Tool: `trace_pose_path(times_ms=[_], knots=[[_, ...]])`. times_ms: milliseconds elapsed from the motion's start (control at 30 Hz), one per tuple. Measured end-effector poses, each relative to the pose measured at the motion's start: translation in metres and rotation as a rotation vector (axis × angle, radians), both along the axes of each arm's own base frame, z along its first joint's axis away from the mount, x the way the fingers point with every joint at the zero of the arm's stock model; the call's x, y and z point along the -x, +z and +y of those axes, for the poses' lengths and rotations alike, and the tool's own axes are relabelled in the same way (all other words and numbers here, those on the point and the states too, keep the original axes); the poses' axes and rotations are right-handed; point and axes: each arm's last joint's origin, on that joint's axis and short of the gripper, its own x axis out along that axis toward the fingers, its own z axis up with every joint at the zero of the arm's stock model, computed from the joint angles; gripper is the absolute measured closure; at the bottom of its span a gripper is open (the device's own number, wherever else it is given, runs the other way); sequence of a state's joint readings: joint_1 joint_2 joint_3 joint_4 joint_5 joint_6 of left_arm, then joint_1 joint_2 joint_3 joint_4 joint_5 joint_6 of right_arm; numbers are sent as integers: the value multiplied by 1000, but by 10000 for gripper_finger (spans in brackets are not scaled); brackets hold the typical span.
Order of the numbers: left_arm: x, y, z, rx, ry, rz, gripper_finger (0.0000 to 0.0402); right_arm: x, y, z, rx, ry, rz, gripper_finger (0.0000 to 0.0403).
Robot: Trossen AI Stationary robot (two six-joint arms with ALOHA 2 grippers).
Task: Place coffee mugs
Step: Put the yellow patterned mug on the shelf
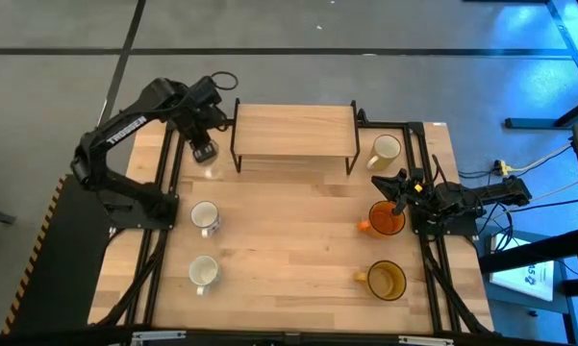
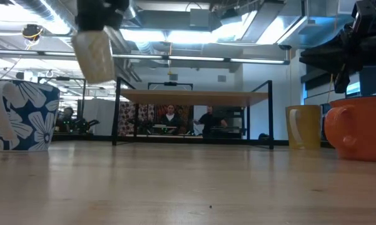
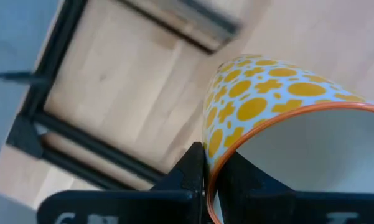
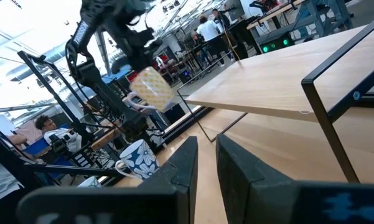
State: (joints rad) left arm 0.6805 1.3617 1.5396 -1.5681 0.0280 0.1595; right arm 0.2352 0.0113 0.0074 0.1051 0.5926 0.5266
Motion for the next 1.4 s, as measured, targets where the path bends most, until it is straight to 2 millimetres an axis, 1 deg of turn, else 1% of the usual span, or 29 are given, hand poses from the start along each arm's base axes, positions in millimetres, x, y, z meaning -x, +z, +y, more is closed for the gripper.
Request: trace_pose_path(times_ms=[100,267,333,433,500,567,633,767,900,967,1200,1400], knots=[[-11,13,-7,-30,-32,-50,384,0,0,0,0,0,-1,356],[-29,36,-8,-105,-42,-173,384,0,0,0,0,0,-2,356],[-37,45,-3,-139,-30,-213,384,0,0,0,0,0,-1,356],[-45,55,8,-194,2,-187,384,0,0,0,0,1,-1,356],[-51,63,19,-221,29,-190,380,0,0,0,0,0,-1,356],[-57,67,32,-220,49,-171,379,0,0,0,1,1,2,356],[-64,66,48,-213,63,-139,382,0,0,0,1,1,2,356],[-77,64,80,-241,121,-159,384,0,0,0,1,1,3,356],[-85,45,110,-214,166,-113,384,0,0,0,1,1,4,356],[-86,34,122,-193,184,-82,384,0,0,0,2,8,4,356],[-79,16,145,-113,224,-73,384,0,-1,0,3,9,9,356],[-74,5,151,-19,262,-91,384,0,-1,0,4,9,12,356]])
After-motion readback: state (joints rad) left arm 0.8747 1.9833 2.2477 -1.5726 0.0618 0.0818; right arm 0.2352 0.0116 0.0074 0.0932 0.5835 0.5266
